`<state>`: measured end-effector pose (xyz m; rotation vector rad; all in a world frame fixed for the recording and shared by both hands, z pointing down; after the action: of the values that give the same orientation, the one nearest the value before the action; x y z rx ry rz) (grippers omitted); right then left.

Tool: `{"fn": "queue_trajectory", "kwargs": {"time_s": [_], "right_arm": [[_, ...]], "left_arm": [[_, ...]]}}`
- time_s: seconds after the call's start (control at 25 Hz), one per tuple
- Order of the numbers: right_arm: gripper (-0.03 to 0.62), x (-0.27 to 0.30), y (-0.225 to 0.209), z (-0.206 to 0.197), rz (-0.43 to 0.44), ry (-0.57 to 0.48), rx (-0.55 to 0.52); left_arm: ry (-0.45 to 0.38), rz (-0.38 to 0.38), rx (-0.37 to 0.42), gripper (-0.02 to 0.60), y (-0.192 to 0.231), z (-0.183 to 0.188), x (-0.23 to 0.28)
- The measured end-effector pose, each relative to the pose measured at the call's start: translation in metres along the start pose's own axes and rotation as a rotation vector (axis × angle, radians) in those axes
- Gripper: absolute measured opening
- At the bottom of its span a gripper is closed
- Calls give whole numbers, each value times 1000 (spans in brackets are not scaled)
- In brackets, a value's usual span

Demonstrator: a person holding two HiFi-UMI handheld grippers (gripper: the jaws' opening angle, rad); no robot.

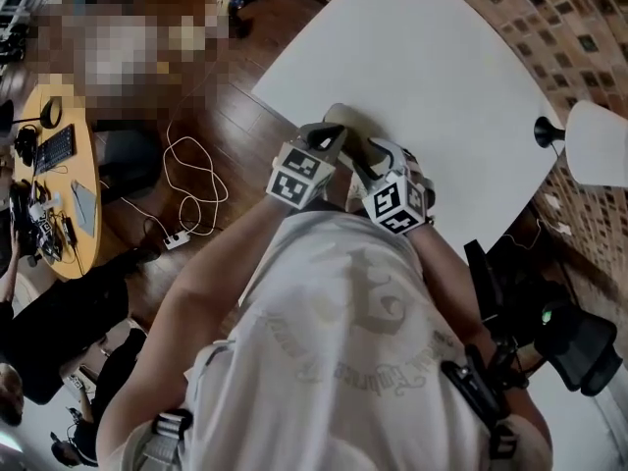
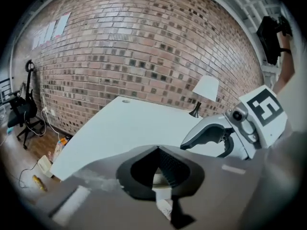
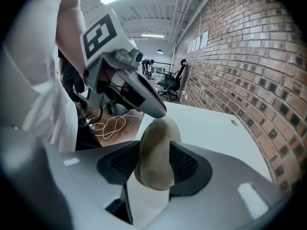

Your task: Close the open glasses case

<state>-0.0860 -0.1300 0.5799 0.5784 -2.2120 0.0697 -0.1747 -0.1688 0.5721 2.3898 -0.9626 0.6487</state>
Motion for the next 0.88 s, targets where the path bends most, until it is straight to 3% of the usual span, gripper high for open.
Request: {"fn": "queue_trajectory", "kwargs": {"time_s": [0.52,0.88], "right_arm": [[199,8,14,6,55,-23,-10],[194,-1,13,1,75,-49,7]], "left_arm": [[76,-10,64,5,2,8,8],[148,-22,40,5,-1,-5,27]]}}
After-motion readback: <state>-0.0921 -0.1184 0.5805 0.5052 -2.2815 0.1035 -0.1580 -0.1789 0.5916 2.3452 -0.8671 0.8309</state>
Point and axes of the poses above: the fingertips, and each gripper's own axes: x forward along the fingers, y to its left, z out of its top, the point moved 5 cm from there along -x, backward along the fingers
